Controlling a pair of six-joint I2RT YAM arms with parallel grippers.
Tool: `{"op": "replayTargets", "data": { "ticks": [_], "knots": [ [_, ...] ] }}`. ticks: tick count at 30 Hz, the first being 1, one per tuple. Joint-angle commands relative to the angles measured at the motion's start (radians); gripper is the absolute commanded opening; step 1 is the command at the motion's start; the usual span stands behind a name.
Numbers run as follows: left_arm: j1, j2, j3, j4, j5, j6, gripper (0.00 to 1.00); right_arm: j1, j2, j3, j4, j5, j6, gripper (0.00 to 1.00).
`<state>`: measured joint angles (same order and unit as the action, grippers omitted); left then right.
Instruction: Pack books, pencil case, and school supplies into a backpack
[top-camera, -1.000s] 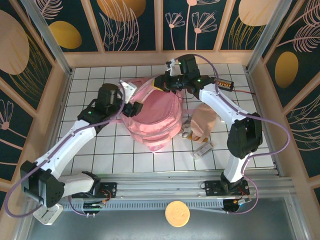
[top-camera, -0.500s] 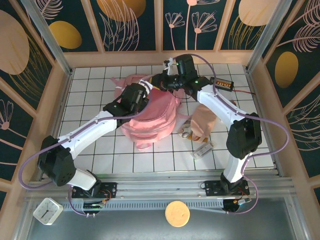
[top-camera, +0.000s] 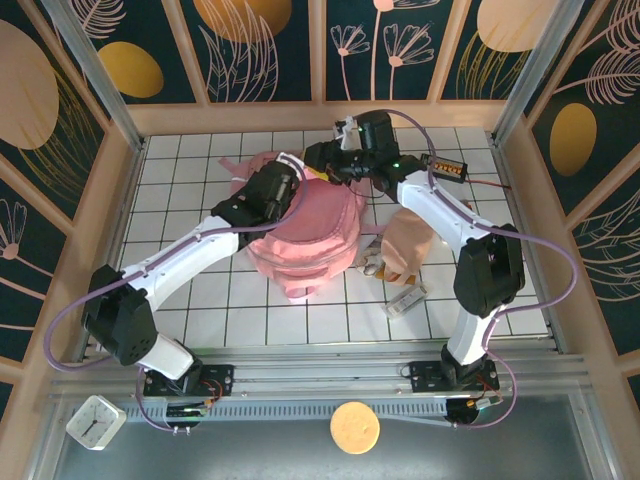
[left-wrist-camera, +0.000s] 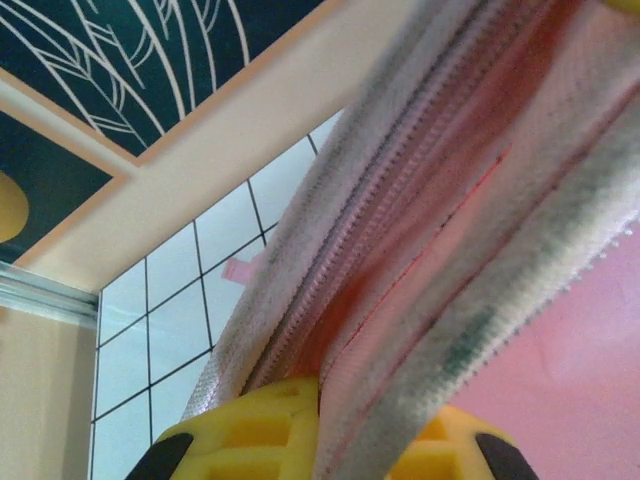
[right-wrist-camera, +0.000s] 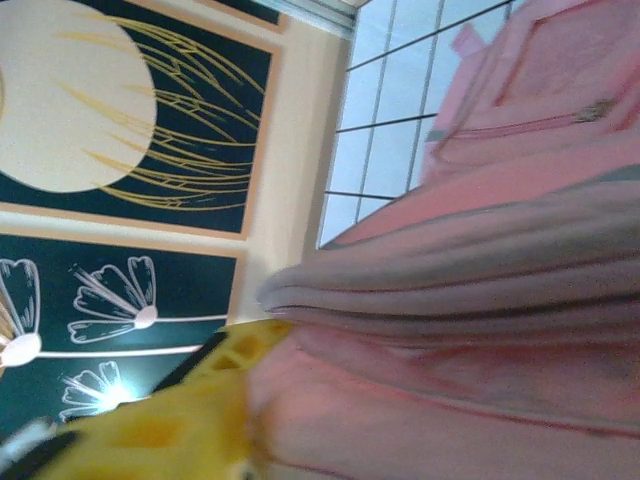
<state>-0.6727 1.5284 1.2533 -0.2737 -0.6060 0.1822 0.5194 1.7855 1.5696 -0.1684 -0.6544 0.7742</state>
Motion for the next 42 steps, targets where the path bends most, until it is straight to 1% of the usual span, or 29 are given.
{"op": "replayTargets", "data": {
  "ticks": [1,5,8,10,11,13,15,17,21,24,27,34,42],
  "knots": [
    [0.019,0.020,0.053,-0.067,-0.066,-0.025,0.00,0.009,-0.109,0.007,-0.012,-0.074,-0.096,0.98],
    [0.018,0.073,0.130,-0.191,-0.042,-0.095,0.00,-0.018,-0.177,-0.001,-0.181,0.004,-0.174,0.99],
    [0.018,0.088,0.159,-0.243,-0.037,-0.159,0.00,-0.039,-0.270,-0.042,-0.308,0.132,-0.230,0.99],
    [0.021,0.087,0.166,-0.271,-0.042,-0.195,0.00,-0.067,-0.350,-0.091,-0.375,0.244,-0.229,0.99],
    [0.023,0.088,0.167,-0.285,-0.048,-0.212,0.00,-0.089,-0.381,-0.114,-0.405,0.278,-0.214,0.99],
    [0.033,0.090,0.171,-0.325,-0.038,-0.247,0.00,-0.163,-0.448,-0.176,-0.472,0.306,-0.182,0.99],
    [0.041,0.090,0.171,-0.359,-0.026,-0.272,0.00,-0.259,-0.497,-0.252,-0.538,0.297,-0.168,0.99],
    [0.047,0.083,0.166,-0.378,-0.009,-0.287,0.00,-0.350,-0.543,-0.349,-0.581,0.260,-0.168,0.99],
    [0.051,0.066,0.153,-0.387,0.048,-0.316,0.00,-0.486,-0.630,-0.577,-0.535,0.174,-0.176,0.99],
    [0.050,0.059,0.134,-0.382,0.082,-0.340,0.00,-0.546,-0.648,-0.711,-0.437,0.136,-0.168,0.99],
    [0.052,0.055,0.114,-0.372,0.120,-0.359,0.00,-0.570,-0.603,-0.791,-0.342,0.129,-0.177,0.99],
    [0.052,0.032,0.091,-0.357,0.143,-0.374,0.00,-0.607,-0.451,-0.839,-0.204,0.114,-0.227,0.96],
    [0.052,0.029,0.092,-0.362,0.152,-0.376,0.00,-0.626,-0.310,-0.840,-0.064,0.089,-0.224,0.89]
  ]
}}
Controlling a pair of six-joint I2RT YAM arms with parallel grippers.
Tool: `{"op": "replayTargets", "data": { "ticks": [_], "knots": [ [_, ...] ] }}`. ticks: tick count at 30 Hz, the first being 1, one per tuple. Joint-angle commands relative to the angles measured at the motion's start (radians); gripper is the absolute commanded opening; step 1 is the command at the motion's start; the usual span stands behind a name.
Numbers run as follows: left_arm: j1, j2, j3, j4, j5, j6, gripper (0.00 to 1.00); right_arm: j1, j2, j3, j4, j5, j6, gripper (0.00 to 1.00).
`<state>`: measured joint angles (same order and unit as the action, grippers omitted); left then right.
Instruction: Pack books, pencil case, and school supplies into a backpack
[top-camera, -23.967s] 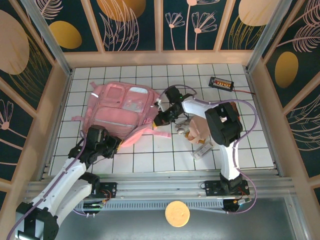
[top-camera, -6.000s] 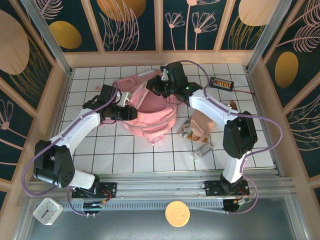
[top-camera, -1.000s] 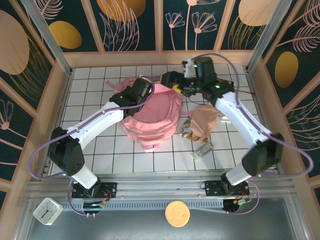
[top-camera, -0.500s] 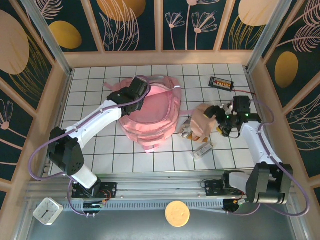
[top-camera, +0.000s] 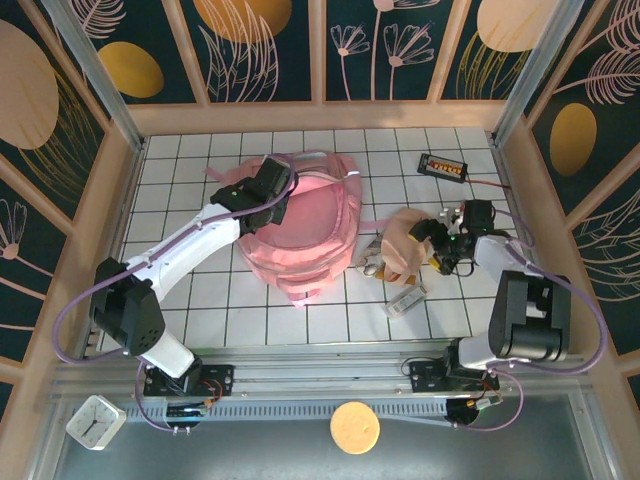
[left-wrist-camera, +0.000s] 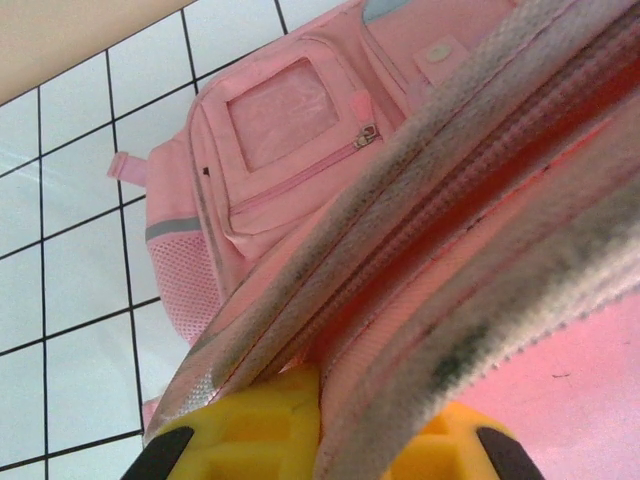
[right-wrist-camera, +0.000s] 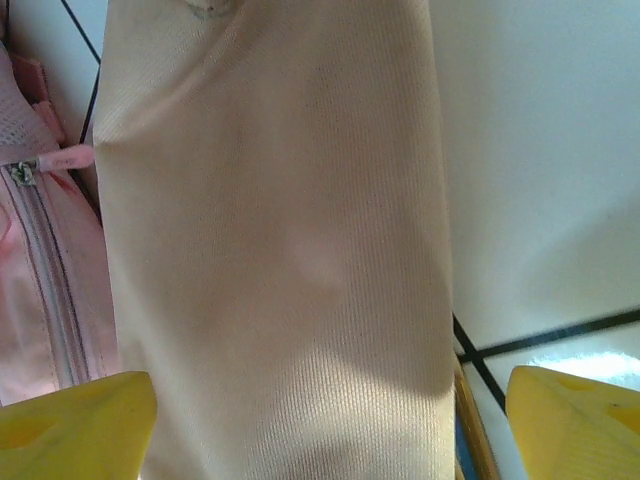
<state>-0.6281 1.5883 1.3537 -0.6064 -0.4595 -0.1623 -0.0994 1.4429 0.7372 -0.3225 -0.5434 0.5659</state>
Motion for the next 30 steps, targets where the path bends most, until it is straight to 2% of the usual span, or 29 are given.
{"op": "replayTargets", "data": {
  "ticks": [1,7,12,21,30],
  "knots": [
    [0.007,-0.030,-0.008,-0.030,0.007,-0.031,0.00,-0.007,0.047,-0.006,0.104,-0.024,-0.013,0.88],
    [0.008,-0.025,-0.003,-0.034,0.006,-0.019,0.00,-0.007,0.118,0.004,0.161,-0.033,0.006,0.72],
    [0.008,-0.018,0.009,-0.033,0.009,-0.016,0.00,-0.007,0.119,0.010,0.155,-0.029,0.011,0.38],
    [0.007,-0.015,0.016,-0.031,0.013,-0.020,0.00,-0.007,0.060,0.072,0.098,-0.024,0.012,0.02],
    [0.007,-0.008,0.030,-0.031,0.042,-0.049,0.00,0.001,-0.029,0.205,0.047,-0.080,0.041,0.00]
  ]
}}
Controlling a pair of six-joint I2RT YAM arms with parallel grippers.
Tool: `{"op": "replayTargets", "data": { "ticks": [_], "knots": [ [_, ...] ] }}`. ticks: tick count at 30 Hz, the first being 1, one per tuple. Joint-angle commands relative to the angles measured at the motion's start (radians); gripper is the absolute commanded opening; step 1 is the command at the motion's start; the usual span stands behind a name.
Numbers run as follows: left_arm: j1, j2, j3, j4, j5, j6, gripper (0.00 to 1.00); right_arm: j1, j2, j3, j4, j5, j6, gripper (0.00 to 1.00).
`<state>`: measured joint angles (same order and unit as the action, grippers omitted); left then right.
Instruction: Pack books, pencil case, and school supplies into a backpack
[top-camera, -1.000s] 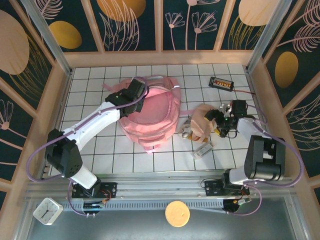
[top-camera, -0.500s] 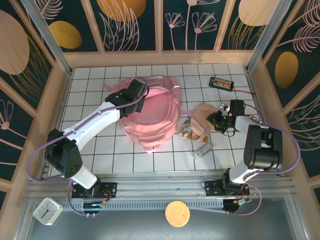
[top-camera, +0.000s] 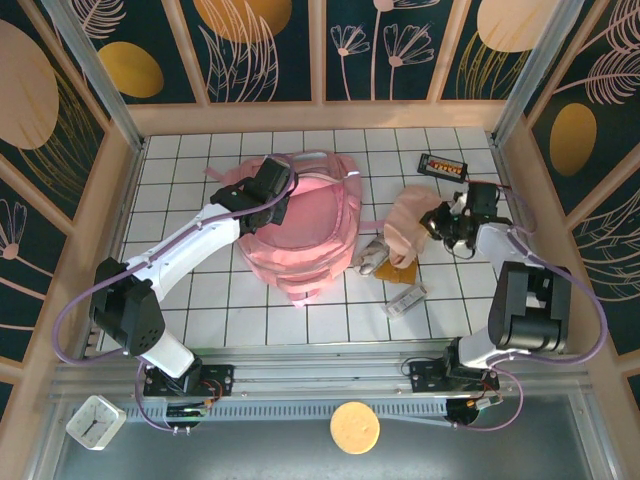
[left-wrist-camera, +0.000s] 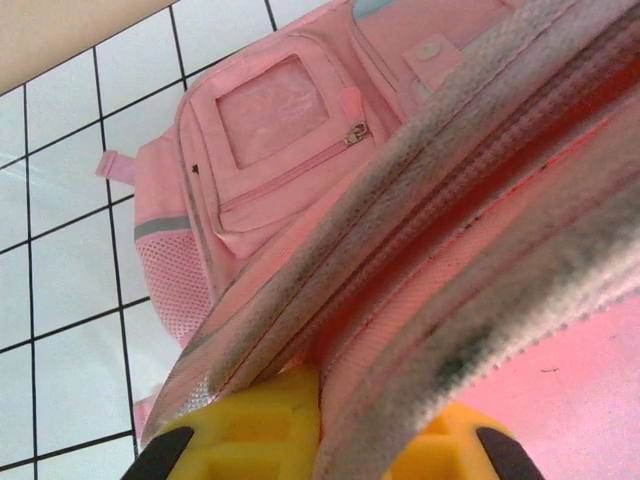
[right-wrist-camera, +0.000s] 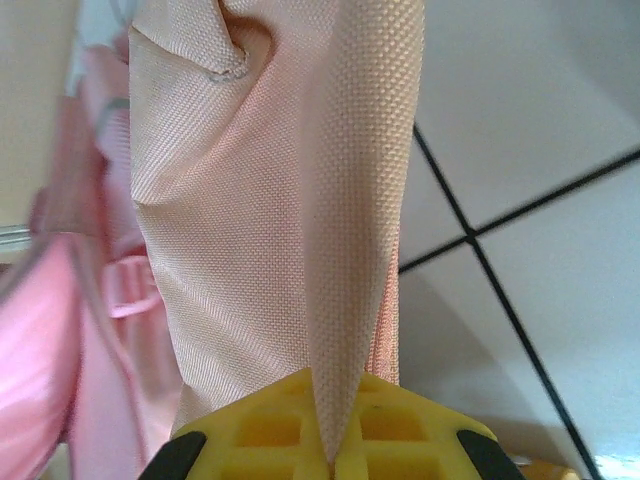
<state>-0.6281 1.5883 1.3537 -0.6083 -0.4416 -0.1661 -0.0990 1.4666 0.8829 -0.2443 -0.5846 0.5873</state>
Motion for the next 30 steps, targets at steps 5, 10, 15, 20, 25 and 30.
{"op": "replayTargets", "data": {
  "ticks": [5,10,15,20,25,30],
  "knots": [
    [0.007,0.007,0.057,-0.032,0.073,-0.088,0.00,0.035,-0.109,0.138,-0.101,-0.086,0.044,0.00],
    [0.008,0.020,0.090,-0.036,0.119,-0.133,0.00,0.194,-0.138,0.188,-0.228,-0.118,0.077,0.00],
    [0.007,0.021,0.128,-0.042,0.165,-0.169,0.00,0.367,-0.131,0.139,-0.153,-0.135,0.255,0.00],
    [0.006,0.017,0.157,-0.038,0.234,-0.199,0.00,0.449,0.025,0.190,-0.075,-0.168,0.349,0.00],
    [0.002,-0.009,0.142,-0.012,0.266,-0.199,0.00,0.482,0.209,0.318,-0.070,-0.161,0.356,0.00],
    [-0.004,-0.028,0.143,-0.017,0.269,-0.183,0.00,0.493,0.311,0.387,0.038,-0.105,0.431,0.00]
  ]
}}
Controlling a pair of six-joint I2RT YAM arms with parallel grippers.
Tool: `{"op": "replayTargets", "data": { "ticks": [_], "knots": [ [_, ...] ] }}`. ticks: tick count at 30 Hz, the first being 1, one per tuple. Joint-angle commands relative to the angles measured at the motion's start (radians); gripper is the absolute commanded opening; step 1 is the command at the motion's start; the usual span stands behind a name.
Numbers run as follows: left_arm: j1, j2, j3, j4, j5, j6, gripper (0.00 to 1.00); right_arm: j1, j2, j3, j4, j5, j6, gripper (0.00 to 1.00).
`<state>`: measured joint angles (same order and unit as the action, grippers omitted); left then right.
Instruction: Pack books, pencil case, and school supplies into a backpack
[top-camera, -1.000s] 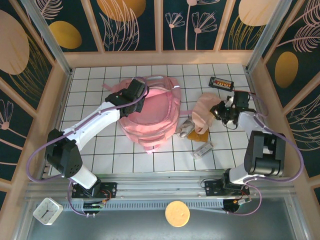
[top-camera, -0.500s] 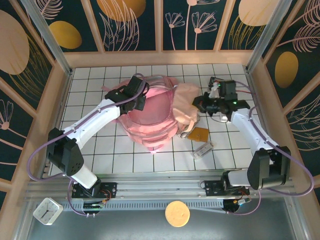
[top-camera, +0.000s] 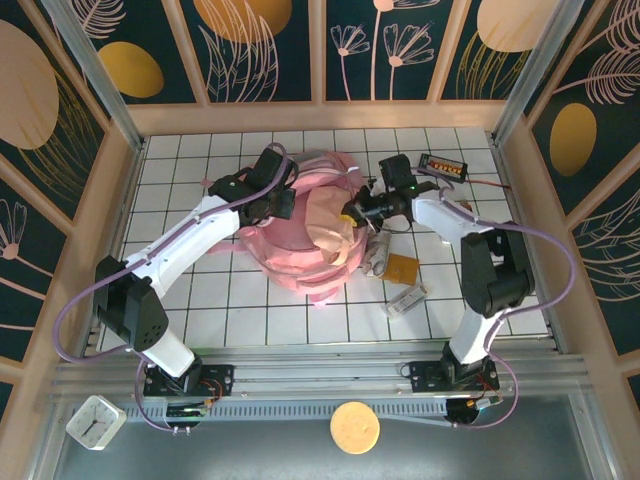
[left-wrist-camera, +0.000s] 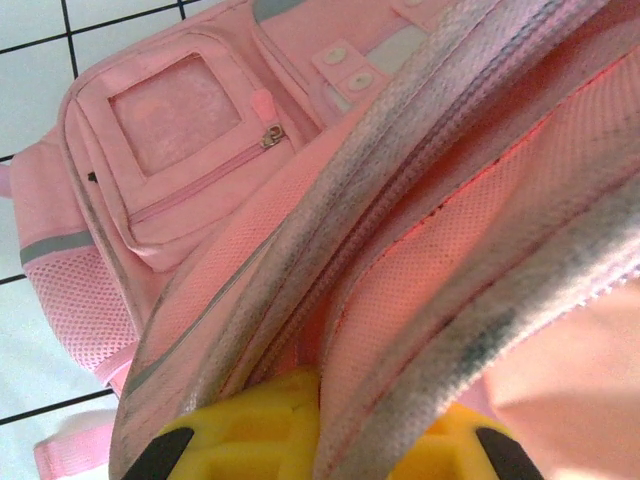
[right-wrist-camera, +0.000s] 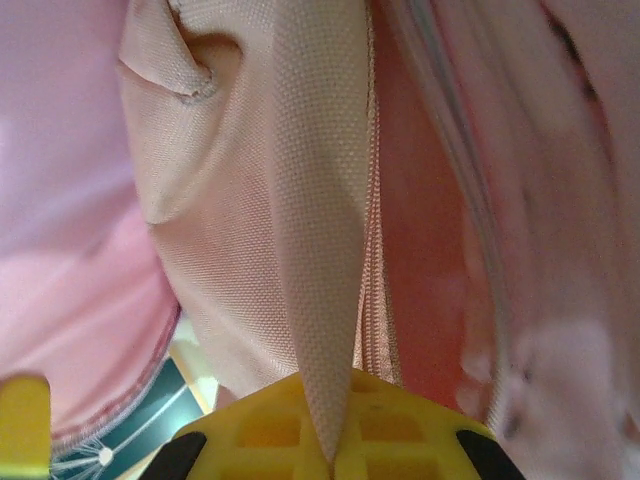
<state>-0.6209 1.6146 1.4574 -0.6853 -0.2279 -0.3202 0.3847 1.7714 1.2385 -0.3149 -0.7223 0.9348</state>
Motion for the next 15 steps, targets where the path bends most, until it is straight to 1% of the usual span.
{"op": "replayTargets", "data": {
  "ticks": [1,6,8,12,15],
  "knots": [
    [-0.010,-0.061,0.034,0.067,0.067,-0.025,0.00,0.012,0.012,0.026,0.170,0.048,0.124,0.00],
    [-0.013,-0.083,-0.002,0.122,0.152,-0.040,0.00,0.045,0.068,0.024,0.378,0.194,0.287,0.00],
    [-0.013,-0.084,-0.006,0.143,0.179,-0.061,0.00,0.075,0.109,0.029,0.482,0.241,0.362,0.00],
    [-0.014,-0.080,-0.001,0.187,0.228,-0.095,0.00,0.132,0.206,0.113,0.511,0.356,0.403,0.00],
    [-0.015,-0.078,0.004,0.213,0.253,-0.110,0.00,0.157,0.242,0.109,0.592,0.454,0.449,0.00]
  ]
}}
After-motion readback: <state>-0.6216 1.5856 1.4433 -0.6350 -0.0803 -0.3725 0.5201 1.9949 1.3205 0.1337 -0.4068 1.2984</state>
